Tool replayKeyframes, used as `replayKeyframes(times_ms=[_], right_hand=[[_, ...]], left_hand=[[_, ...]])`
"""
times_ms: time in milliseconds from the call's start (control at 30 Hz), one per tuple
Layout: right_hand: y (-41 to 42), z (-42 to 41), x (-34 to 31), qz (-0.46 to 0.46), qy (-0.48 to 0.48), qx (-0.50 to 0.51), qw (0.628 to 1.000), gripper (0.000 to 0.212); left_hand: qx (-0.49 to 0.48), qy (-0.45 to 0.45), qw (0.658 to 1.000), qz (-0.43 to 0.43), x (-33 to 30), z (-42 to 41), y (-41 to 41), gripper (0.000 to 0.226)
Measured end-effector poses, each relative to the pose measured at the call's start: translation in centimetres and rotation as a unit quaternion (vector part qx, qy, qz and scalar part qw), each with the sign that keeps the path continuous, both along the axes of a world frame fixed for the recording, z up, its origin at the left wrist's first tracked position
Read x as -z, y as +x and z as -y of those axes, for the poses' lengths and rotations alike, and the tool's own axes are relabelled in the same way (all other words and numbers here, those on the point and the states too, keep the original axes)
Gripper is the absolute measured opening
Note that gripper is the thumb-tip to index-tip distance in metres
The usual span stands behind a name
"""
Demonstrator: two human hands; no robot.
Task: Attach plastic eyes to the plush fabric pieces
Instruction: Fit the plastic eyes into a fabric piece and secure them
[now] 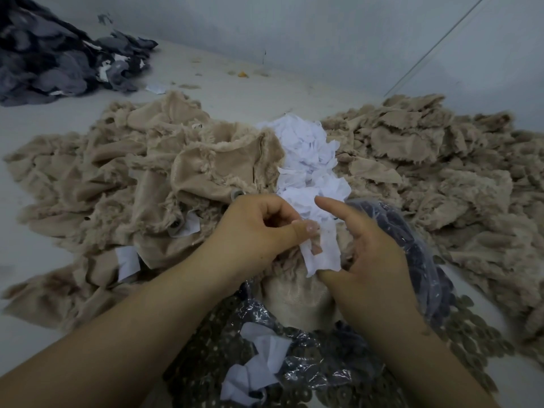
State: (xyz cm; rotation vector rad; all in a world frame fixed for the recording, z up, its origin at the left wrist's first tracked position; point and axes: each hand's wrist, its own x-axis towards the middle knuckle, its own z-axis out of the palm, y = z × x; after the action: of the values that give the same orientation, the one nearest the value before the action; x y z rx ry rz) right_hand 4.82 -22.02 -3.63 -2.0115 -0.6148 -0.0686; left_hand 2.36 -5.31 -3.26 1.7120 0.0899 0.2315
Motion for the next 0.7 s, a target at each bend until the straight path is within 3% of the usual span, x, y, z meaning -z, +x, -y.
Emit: replayKeyframes(times_ms=[100,300,400,467,600,700], right_hand=[[0.3,0.1,0.1,-0.004,-0.003,0.009,1.0,0.067],[0.5,0.0,0.3,-0.023,0.009,0.014,1.0,0.054],[0.5,0.1,0.2,-0.02,0.009,0.022,1.0,0.062],[0.4,0.1,0.1,-0.029,0.023,0.021,0.999,0.059],[0.4,0.3,0.0,-0.047,0.041,0.018,0.998,0.052],[0.4,0.2,0.0,-0.049,0.063,0.025,0.996,0.03]], left_hand=[[-0.005,-0.035,0.999,-0.013,0.5,-0.3,0.1,0.008],[0.014,-0.088,0.996,-0.003,0.2,-1.2,-0.3,0.01],[0.025,-0.078,0.997,0.014,-0.2,-1.4,-0.6,0.014],[0.043,-0.056,0.997,0.025,-0.3,-1.4,-0.8,0.027],[0.091,-0.059,0.994,0.015,-0.6,-1.4,-0.9,0.027],[0.13,-0.042,0.991,-0.007,-0.6,-1.8,-0.9,0.034]])
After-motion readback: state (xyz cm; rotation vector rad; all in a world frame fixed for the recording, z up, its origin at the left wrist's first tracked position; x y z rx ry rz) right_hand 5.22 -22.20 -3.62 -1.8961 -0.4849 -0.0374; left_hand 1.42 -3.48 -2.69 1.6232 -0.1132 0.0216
